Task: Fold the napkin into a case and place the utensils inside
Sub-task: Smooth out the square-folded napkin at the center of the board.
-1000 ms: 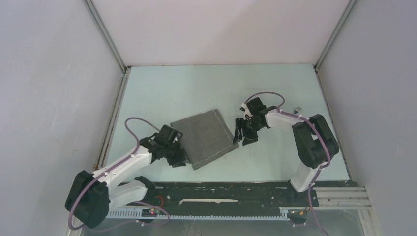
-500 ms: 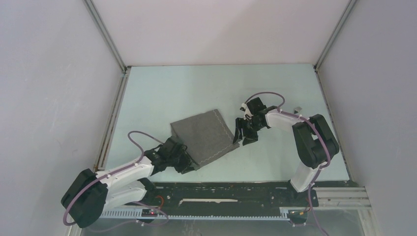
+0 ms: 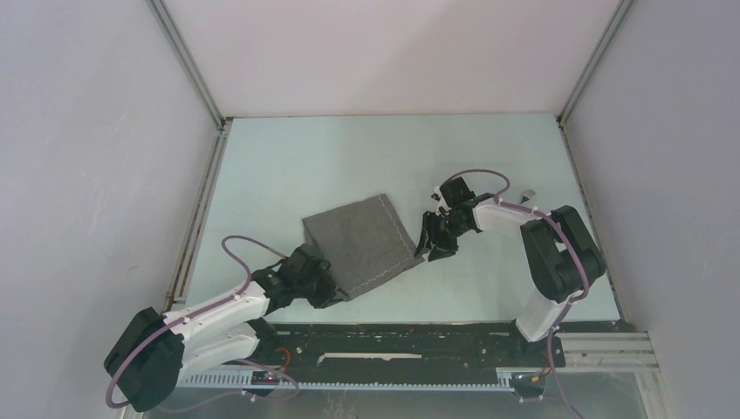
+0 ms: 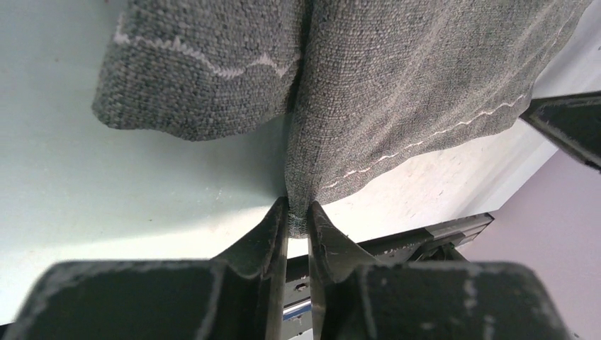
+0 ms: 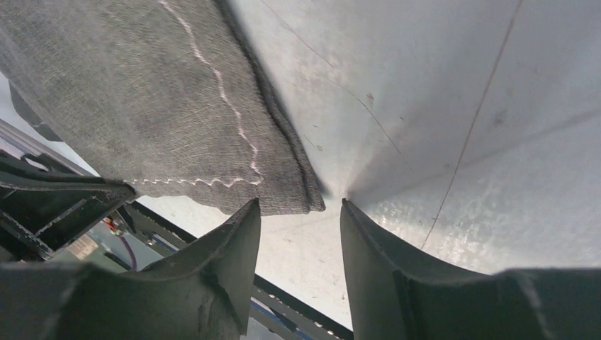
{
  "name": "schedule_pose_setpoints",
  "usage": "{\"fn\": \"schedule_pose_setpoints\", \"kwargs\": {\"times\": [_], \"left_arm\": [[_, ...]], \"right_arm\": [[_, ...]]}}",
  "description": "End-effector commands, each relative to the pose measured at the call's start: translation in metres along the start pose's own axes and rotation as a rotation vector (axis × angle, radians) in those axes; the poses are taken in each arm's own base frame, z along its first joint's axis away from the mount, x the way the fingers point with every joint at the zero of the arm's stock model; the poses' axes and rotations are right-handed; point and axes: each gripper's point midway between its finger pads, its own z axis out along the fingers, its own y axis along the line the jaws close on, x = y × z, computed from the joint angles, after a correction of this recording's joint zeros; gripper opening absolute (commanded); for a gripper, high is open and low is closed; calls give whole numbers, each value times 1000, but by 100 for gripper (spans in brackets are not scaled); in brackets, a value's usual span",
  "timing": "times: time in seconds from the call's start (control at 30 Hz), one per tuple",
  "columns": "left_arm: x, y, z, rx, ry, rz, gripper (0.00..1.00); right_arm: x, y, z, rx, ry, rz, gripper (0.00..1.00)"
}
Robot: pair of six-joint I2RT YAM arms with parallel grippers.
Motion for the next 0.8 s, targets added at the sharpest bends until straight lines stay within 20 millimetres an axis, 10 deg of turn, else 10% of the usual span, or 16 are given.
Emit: {"fn": "schedule_pose_setpoints", "kwargs": {"times": [0.0, 0.77], "left_arm": [[-2, 2, -1, -7, -19, 9, 16], [1, -3, -2, 0, 7, 51, 26]], "right_arm": [[6, 8, -5, -41, -33, 109, 56], [8, -6, 13, 169, -11, 173, 48]]}}
